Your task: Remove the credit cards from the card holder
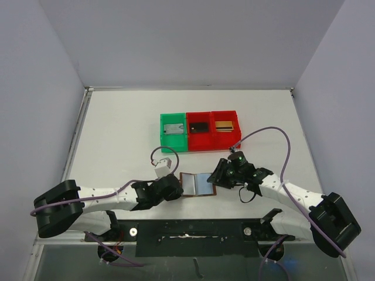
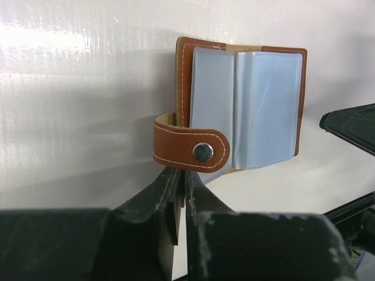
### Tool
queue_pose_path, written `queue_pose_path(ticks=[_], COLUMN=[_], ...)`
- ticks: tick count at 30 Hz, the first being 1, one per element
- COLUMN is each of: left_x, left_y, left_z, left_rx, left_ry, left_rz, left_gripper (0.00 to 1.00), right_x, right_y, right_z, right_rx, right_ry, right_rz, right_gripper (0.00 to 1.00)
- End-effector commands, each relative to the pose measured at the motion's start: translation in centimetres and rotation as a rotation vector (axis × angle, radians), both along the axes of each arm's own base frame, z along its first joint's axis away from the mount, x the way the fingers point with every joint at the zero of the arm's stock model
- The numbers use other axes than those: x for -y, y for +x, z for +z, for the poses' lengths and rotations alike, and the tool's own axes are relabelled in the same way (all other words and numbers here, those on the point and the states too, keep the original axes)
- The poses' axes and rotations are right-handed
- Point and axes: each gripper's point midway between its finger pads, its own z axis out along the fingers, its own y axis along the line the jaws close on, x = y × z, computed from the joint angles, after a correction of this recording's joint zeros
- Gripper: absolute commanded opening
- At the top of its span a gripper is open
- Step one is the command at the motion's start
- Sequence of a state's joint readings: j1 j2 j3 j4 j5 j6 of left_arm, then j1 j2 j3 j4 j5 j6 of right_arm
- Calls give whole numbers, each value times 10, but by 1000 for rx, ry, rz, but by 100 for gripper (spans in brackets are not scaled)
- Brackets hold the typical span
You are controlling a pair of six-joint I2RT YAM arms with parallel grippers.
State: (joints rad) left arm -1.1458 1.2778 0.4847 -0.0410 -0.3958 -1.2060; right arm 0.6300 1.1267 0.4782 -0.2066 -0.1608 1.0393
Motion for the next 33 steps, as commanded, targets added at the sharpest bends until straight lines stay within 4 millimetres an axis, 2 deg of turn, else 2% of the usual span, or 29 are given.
queue_pose_path(ticks=[1, 9, 25, 33], left_x=[12, 11, 15, 20], left_y=[5, 5, 3, 1], left_z=[12, 11, 9, 6], left_rx=[29, 27, 21, 8], left_ry=[-19, -16, -16, -11], left_rz=[-18, -21, -45, -66], left_gripper=[3, 0, 0, 0], right_x=[-6, -16, -16, -33], right_y=[3, 4, 1, 4], right_z=[0, -6, -23, -10], right_rx=[9, 1, -43, -18], right_ry=[13, 35, 5, 95], right_rz=[10, 48, 52, 91], right_gripper=[35, 29, 29, 29])
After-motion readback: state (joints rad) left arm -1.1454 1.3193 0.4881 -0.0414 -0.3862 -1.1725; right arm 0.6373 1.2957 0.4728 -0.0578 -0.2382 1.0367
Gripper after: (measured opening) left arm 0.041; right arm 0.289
